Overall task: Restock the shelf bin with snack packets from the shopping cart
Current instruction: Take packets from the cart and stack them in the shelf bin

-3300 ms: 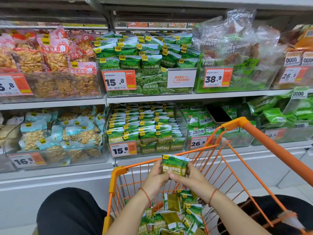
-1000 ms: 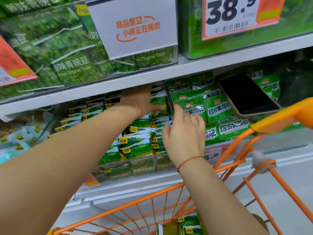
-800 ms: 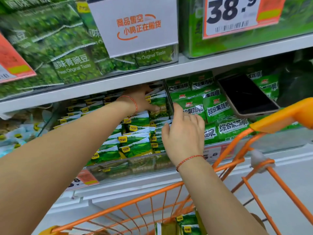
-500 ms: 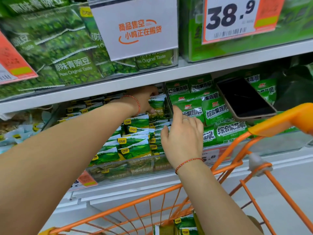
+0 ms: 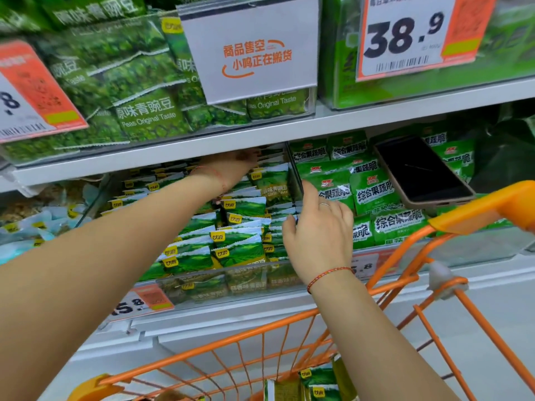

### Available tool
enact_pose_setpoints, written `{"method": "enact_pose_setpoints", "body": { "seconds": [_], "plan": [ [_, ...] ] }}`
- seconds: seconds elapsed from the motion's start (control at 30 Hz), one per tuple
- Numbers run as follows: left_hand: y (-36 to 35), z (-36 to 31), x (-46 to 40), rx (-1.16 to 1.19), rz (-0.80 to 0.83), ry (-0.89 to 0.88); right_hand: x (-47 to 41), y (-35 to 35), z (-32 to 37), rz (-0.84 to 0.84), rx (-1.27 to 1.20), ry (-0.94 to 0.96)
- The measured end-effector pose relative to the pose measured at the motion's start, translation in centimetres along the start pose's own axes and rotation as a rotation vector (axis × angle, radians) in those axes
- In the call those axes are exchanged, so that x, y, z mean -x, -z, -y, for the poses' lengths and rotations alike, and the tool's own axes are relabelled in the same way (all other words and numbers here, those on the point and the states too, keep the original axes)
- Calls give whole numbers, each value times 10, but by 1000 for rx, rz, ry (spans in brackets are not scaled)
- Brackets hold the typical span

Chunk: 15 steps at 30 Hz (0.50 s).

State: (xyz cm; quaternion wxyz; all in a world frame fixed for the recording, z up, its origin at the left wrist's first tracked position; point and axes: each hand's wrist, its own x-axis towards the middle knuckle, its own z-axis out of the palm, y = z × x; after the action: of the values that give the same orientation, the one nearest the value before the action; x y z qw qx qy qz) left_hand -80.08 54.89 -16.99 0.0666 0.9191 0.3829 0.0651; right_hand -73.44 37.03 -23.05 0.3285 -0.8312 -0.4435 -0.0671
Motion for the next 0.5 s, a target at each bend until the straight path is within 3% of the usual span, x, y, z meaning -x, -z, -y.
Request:
{"method": "enact_pose_setpoints", "body": {
  "seconds": [0.13,0.27,0.5],
  "plan": [
    [10,7,32,155,-52,-203,0,2,1,16,25,-1],
    [8,-8,48,78,97,-351,-1,2,1,35,38,-17],
    [10,-22,48,-40,264,-310,0,3,0,52,58,-18]
  ]
}}
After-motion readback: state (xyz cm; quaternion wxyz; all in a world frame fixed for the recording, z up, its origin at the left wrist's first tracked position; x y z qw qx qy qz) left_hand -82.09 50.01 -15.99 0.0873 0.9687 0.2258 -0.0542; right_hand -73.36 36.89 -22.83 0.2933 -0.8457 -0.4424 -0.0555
